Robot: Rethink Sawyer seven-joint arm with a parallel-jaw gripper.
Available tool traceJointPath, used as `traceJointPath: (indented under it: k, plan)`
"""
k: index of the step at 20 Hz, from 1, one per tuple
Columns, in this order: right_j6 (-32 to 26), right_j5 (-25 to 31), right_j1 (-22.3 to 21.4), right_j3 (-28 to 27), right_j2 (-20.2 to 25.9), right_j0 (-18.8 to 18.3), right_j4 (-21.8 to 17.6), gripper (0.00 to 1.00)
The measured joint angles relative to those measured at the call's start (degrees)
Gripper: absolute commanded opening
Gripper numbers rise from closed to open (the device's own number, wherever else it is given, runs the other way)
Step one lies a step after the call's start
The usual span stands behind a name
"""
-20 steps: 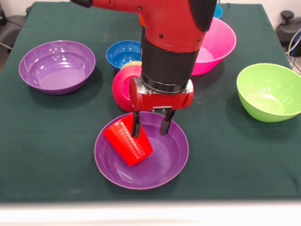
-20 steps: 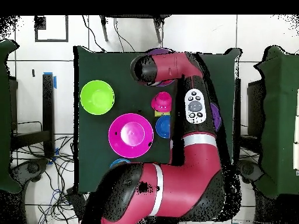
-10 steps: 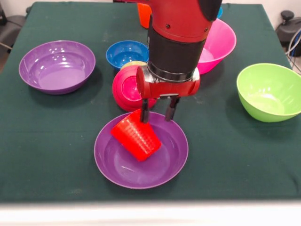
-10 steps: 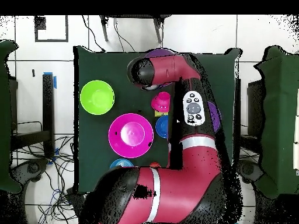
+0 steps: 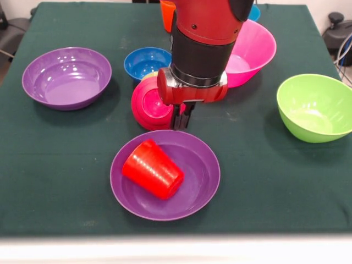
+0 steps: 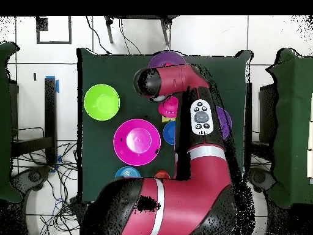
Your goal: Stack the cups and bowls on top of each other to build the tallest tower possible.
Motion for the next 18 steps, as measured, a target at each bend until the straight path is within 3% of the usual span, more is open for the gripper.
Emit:
traceJointPath:
  k: [5, 6, 18]
  plan:
    - [0.00, -0.01, 0.05, 0.00, -0.92, 0.66, 0.01, 0.00]
    - [0.00, -0.01, 0.05, 0.00, -1.06, 0.88, 0.02, 1.00]
    - [0.00, 0.00, 0.05, 0.00, -1.14, 1.01, 0.02, 1.00]
